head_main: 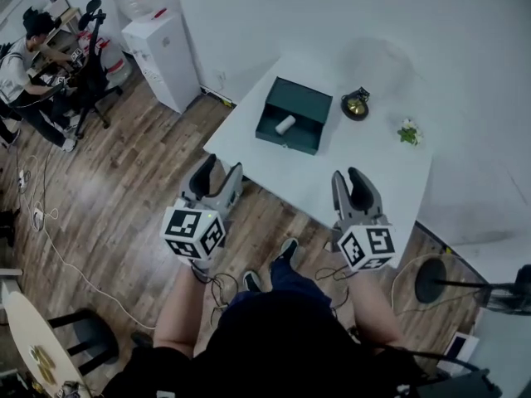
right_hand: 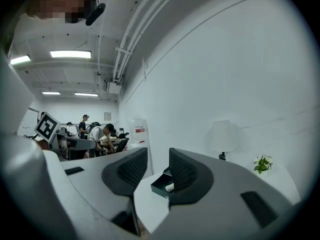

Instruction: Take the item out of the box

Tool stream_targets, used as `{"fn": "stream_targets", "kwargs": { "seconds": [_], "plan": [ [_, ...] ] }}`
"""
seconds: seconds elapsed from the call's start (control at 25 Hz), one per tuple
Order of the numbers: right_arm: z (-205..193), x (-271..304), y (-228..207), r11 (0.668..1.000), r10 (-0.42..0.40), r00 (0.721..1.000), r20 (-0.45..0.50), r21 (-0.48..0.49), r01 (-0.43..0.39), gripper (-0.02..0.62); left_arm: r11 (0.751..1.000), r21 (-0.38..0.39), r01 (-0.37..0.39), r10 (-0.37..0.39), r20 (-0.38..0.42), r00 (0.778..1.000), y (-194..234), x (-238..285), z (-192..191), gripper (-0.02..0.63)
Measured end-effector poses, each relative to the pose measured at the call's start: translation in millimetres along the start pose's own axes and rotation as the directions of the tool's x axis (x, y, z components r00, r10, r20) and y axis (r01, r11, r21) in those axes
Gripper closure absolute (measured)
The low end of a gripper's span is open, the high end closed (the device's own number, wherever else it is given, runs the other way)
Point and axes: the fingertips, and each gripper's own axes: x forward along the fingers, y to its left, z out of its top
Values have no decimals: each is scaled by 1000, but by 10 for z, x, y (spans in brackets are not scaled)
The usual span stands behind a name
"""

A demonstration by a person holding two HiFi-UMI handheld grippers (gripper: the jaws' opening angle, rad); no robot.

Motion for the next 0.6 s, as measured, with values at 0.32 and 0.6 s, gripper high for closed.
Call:
{"fn": "stream_targets", "kwargs": {
  "seconds": [0.32,0.6],
  "plan": [
    [232,885,-533,991,103,993,59,84,-108,460,994,84,-70,72,-29,997,25,774,351,368],
    [40,1351,-1062,981,104,994,14,162,-105,463,995,68,-70,77,-110,991,25,1512,114,368]
  ]
}}
